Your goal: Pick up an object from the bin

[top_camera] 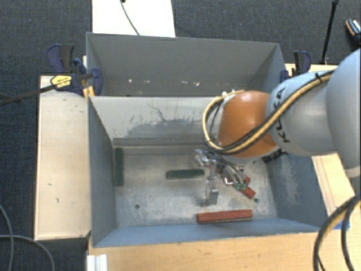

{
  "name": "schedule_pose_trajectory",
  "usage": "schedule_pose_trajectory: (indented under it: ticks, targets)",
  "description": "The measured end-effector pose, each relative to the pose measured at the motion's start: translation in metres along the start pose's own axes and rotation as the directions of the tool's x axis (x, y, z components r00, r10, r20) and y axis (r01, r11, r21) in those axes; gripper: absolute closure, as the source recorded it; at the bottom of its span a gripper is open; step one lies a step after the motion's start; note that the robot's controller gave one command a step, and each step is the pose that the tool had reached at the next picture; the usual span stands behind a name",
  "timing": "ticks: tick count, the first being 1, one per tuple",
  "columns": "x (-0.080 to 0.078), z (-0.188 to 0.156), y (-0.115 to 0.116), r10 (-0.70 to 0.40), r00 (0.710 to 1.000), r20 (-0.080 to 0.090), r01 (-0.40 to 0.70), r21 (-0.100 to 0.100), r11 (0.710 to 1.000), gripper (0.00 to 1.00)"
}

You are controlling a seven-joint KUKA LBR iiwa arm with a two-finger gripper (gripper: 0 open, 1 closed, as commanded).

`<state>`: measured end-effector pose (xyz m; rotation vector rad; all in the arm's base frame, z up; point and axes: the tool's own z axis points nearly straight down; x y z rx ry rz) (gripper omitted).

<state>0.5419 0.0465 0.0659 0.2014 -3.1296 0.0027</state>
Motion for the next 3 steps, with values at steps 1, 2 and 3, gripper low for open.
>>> schedule_pose_trajectory:
  ticks: [1, 2, 3]
  targets:
    - [-0.002, -0.005, 0.004, 0.001, 1.0, 0.008, -0.001, -0.002, 1.0, 1.0]
    - [-0.017, -0.122, -0.027, 0.016, 1.0, 0.017, -0.016, 0.0, 1.0, 1.0]
    - [-0.02, -0.18, -0.054, 0.121, 0.993, 0.015, -0.121, -0.001, 0.993, 1.0]
